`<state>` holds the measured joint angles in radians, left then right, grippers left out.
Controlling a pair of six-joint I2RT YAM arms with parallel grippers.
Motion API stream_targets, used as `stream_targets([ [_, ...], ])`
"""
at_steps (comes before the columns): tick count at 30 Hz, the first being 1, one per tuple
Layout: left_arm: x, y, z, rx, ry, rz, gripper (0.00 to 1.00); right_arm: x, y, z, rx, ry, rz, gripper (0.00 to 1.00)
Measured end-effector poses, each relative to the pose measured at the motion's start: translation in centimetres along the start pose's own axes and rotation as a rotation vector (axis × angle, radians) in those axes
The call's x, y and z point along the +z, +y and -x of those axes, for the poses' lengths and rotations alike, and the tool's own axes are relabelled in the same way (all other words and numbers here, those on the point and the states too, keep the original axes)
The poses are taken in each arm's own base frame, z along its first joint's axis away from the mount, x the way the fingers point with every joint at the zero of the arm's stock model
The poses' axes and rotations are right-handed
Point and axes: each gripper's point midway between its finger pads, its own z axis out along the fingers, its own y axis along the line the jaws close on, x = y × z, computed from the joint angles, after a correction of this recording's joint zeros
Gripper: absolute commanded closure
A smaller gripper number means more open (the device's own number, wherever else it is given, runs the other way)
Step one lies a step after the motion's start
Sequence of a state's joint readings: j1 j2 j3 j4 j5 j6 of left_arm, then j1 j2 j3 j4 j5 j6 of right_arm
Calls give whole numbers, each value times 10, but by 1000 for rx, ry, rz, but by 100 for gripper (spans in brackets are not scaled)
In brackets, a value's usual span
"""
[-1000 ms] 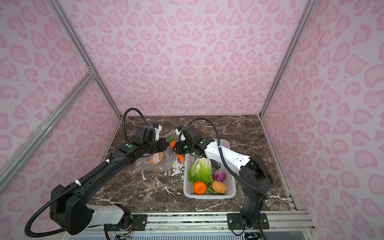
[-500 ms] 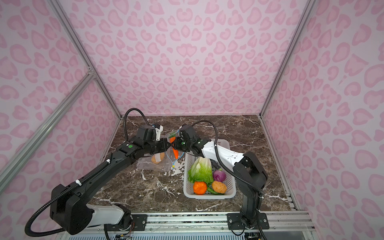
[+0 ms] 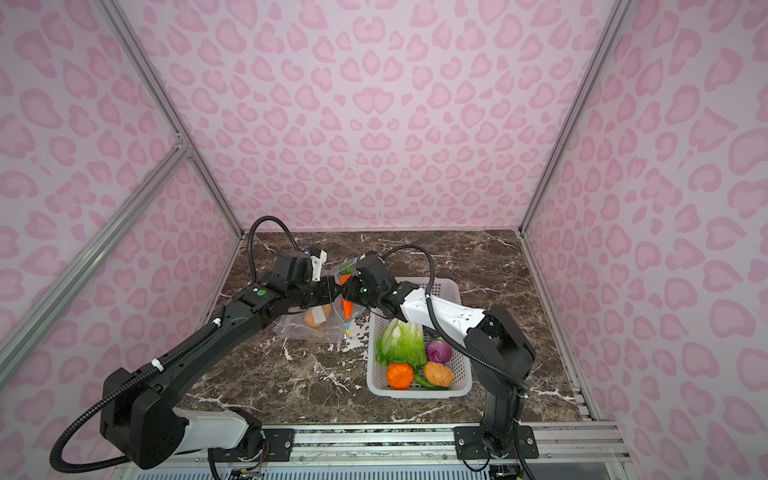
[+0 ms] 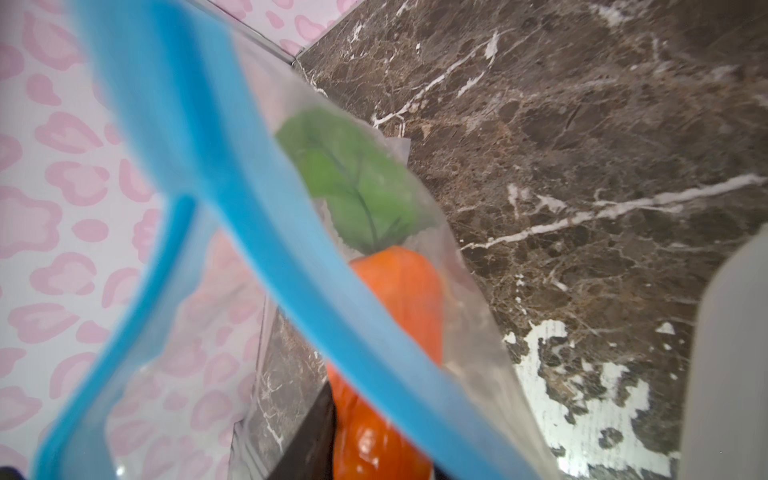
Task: Place the food in the zip-top bag and seal the zipper
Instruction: 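Carry the carrot into the bag mouth and release it, then return the right gripper over the basket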
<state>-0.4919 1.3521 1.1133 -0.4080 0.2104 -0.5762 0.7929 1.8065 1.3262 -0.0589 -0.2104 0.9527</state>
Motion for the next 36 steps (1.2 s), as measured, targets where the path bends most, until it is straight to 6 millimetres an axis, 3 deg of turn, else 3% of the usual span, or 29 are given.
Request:
stream_targets([
  [3, -1, 1, 3, 1, -17, 8, 98, -2, 2, -1, -15, -1, 3, 42],
  [7, -4, 0, 5, 3, -28, 8, 98, -16, 4, -2, -58, -7, 16, 41],
  [13, -8, 2, 10, 4, -49, 17, 98, -53, 5, 5, -132, -31, 20, 42],
  [17, -11, 3, 12, 5, -62, 28, 98, -81, -9, 19, -192, -64, -47, 42],
  [20, -11, 4, 12, 4, -62, 29, 98, -101, -30, 28, -236, -63, -143, 41],
  [25, -10, 4, 12, 4, -61, 31, 98, -137, -84, 33, -279, -30, -379, 41],
  [31, -7, 7, 10, 2, -55, 40, 98, -173, -147, -6, -279, 102, -591, 41],
  [36, -3, 10, 8, -1, -44, 49, 98, -188, -186, -41, -239, 205, -693, 39],
])
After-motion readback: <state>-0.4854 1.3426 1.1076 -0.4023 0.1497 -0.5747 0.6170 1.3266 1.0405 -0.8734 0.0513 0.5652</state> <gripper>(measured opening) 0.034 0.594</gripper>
